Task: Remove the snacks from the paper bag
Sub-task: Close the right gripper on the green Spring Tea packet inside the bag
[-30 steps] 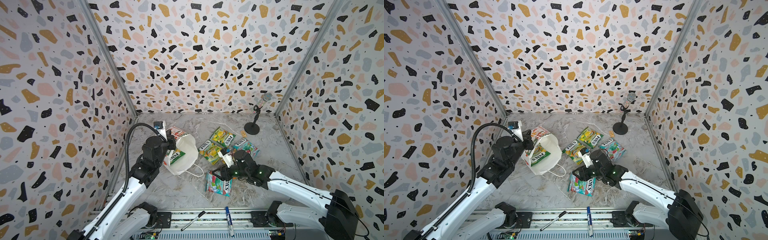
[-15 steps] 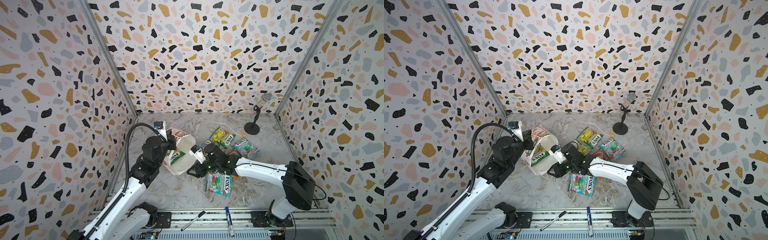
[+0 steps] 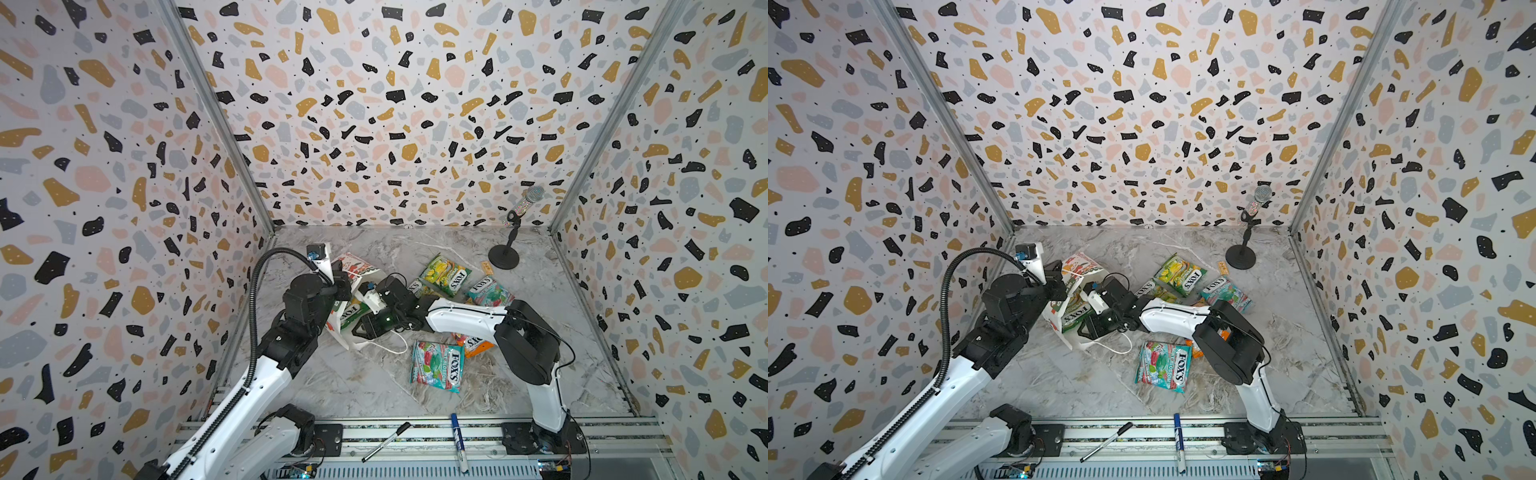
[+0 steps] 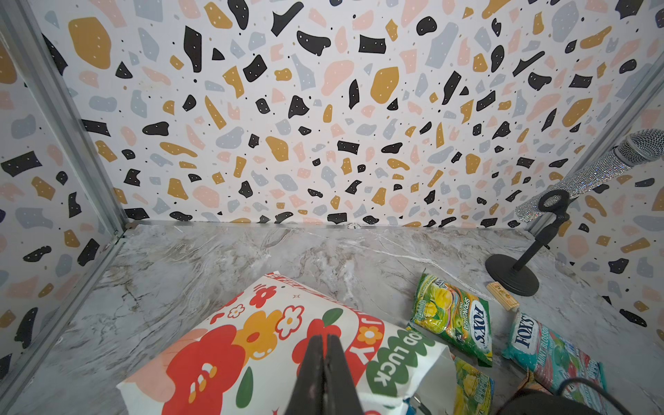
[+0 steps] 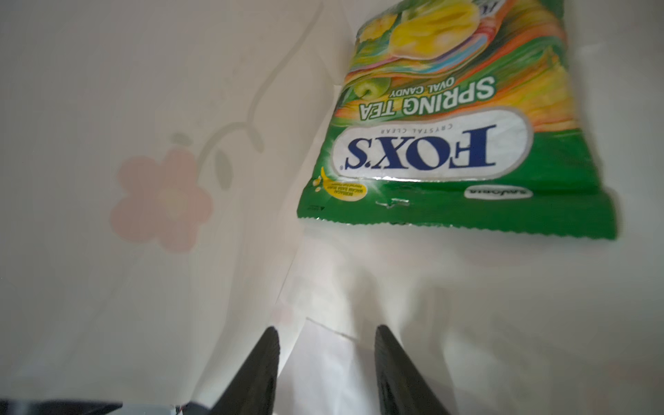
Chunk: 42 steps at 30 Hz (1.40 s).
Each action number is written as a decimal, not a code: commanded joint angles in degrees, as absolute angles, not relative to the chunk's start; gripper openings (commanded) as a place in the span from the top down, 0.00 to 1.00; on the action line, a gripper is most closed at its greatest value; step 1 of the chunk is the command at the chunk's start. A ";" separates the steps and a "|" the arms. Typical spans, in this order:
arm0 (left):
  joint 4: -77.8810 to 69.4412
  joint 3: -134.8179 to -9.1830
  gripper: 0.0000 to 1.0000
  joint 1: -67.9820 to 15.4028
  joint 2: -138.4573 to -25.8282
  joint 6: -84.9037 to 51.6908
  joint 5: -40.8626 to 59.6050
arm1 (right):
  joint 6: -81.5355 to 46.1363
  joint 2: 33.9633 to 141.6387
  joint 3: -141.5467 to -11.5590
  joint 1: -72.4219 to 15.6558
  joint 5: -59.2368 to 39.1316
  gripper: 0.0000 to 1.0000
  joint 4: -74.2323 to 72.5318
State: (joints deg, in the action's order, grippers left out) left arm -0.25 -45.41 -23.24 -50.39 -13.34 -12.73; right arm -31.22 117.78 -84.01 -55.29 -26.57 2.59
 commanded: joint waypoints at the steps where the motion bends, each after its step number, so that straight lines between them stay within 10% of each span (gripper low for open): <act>1: -3.78 -44.74 1.00 -22.85 -49.45 -14.02 -13.44 | -36.08 118.84 -87.39 -54.27 -26.99 0.54 2.93; 42: -7.42 -43.51 1.00 -22.11 -48.65 -15.34 -5.91 | -64.05 133.75 -97.77 -52.50 -16.31 0.58 -9.48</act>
State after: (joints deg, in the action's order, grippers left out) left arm -2.68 -43.72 -22.57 -50.26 -14.74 -6.42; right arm -60.77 133.45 -95.55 -52.40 -19.75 -9.30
